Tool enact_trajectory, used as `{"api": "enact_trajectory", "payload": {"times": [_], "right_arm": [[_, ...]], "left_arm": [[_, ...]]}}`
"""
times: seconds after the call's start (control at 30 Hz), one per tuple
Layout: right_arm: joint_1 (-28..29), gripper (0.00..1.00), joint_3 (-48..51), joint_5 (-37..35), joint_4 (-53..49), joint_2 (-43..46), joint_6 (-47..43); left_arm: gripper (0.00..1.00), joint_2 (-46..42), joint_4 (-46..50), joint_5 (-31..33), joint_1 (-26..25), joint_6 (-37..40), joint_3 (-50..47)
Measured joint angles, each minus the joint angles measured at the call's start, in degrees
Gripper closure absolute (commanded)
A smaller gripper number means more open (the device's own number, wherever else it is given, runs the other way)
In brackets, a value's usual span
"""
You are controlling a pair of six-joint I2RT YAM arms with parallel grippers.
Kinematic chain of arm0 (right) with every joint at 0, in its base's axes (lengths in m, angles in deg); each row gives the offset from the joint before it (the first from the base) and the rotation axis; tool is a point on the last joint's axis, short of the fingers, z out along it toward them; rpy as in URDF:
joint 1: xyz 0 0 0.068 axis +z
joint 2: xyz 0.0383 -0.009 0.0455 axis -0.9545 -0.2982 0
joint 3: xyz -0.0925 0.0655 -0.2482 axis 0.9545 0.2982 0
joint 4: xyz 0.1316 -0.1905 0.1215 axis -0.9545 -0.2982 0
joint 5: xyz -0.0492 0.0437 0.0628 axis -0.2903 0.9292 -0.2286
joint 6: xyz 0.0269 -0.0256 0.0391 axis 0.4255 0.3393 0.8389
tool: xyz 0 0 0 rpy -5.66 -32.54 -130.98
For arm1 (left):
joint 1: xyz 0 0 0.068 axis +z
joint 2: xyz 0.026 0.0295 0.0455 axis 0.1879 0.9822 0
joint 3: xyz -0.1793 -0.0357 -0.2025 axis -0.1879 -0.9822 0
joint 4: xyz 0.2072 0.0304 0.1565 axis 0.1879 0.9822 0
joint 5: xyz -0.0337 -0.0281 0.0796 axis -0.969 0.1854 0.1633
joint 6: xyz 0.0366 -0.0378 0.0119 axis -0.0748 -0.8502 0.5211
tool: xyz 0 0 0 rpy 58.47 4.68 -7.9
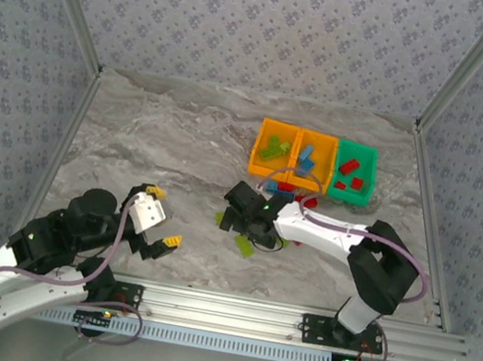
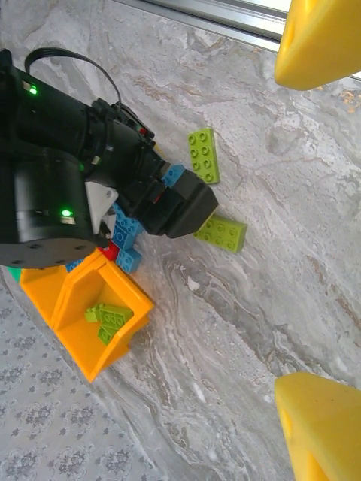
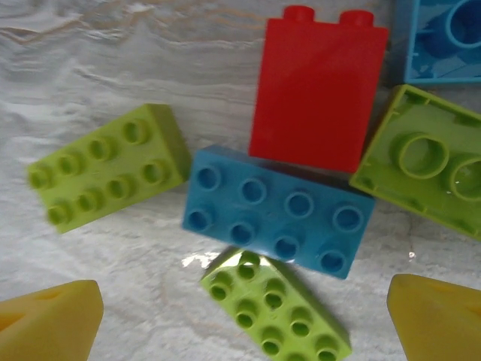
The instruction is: Sort the legos into containers by color
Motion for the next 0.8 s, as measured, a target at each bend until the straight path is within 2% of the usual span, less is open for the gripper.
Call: {"api": "enact_trajectory", "payload": {"times": [0.37,0.8], "right_arm": [[0.3,0.01,-0.4,-2.3,-0.7,-3.1,-0.5],[-1.0,0.21,-1.2,-4.2,0.4,-6.2,-0.2]], "left_arm": [[0.02,-1.2,-1.6,0.2,0.0,0.4,-1.7],[0.01,-2.3,-2.2,0.3,0.0,0.9,-3.1]]}}
